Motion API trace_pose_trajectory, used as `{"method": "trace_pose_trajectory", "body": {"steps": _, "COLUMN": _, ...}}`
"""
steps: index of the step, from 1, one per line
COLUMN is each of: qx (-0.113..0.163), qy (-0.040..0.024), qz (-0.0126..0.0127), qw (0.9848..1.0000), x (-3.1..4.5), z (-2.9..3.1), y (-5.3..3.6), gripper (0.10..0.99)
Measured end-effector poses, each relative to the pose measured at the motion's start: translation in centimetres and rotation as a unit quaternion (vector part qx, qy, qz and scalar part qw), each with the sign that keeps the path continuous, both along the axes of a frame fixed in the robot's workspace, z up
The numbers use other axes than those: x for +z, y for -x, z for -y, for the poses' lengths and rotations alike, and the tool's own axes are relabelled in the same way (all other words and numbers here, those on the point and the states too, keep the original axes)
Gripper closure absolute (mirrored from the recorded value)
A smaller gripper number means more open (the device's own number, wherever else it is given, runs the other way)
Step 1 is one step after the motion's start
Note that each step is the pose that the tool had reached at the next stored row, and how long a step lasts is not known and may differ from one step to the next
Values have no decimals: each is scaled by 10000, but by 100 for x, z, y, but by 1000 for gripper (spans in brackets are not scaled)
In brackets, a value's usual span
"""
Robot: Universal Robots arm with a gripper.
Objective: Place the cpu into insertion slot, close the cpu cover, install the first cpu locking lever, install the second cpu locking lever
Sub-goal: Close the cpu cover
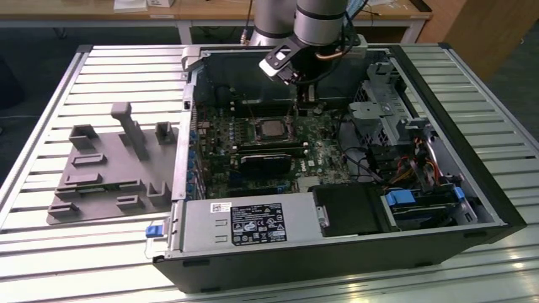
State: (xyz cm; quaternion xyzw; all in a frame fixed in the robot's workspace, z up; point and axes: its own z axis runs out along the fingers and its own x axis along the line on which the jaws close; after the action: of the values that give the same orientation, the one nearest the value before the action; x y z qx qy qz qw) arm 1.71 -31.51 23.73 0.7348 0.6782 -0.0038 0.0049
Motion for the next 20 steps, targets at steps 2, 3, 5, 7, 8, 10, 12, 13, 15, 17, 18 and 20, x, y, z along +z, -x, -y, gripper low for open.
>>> {"method": "trace_pose_trajectory", "body": {"steps": 2, "qx": 0, "qy": -1, "qz": 15, "qw": 10000, "x": 0, "z": 0, "y": 37, "gripper": 984}}
{"method": "trace_pose_trajectory", "body": {"steps": 3, "qx": -1, "qy": -4, "qz": 18, "qw": 10000, "x": -1, "z": 0, "y": 50, "gripper": 984}}
{"method": "trace_pose_trajectory", "body": {"steps": 5, "qx": 0, "qy": -4, "qz": 22, "qw": 10000, "x": 0, "z": 0, "y": 68, "gripper": 984}}
{"method": "trace_pose_trajectory", "body": {"steps": 7, "qx": 0, "qy": -4, "qz": 26, "qw": 10000, "x": 0, "z": 0, "y": 92, "gripper": 984}}
{"method": "trace_pose_trajectory", "body": {"steps": 8, "qx": 0, "qy": -4, "qz": 31, "qw": 10000, "x": 0, "z": 0, "y": 109, "gripper": 984}}
{"method": "trace_pose_trajectory", "body": {"steps": 10, "qx": 0, "qy": -4, "qz": 43, "qw": 10000, "x": 0, "z": -1, "y": 148, "gripper": 984}}
{"method": "trace_pose_trajectory", "body": {"steps": 12, "qx": 0, "qy": -4, "qz": 47, "qw": 10000, "x": 0, "z": -1, "y": 165, "gripper": 984}}
{"method": "trace_pose_trajectory", "body": {"steps": 13, "qx": 0, "qy": -5, "qz": 48, "qw": 10000, "x": 0, "z": -1, "y": 165, "gripper": 984}}
{"method": "trace_pose_trajectory", "body": {"steps": 15, "qx": 0, "qy": -4, "qz": 47, "qw": 10000, "x": 0, "z": -1, "y": 165, "gripper": 984}}
{"method": "trace_pose_trajectory", "body": {"steps": 17, "qx": 0, "qy": -4, "qz": 47, "qw": 10000, "x": 0, "z": -1, "y": 165, "gripper": 984}}
{"method": "trace_pose_trajectory", "body": {"steps": 18, "qx": 0, "qy": -4, "qz": 26, "qw": 10000, "x": -1, "z": -1, "y": 165, "gripper": 984}}
{"method": "trace_pose_trajectory", "body": {"steps": 20, "qx": 0, "qy": 5, "qz": -135, "qw": 9999, "x": -5, "z": -1, "y": 164, "gripper": 984}}
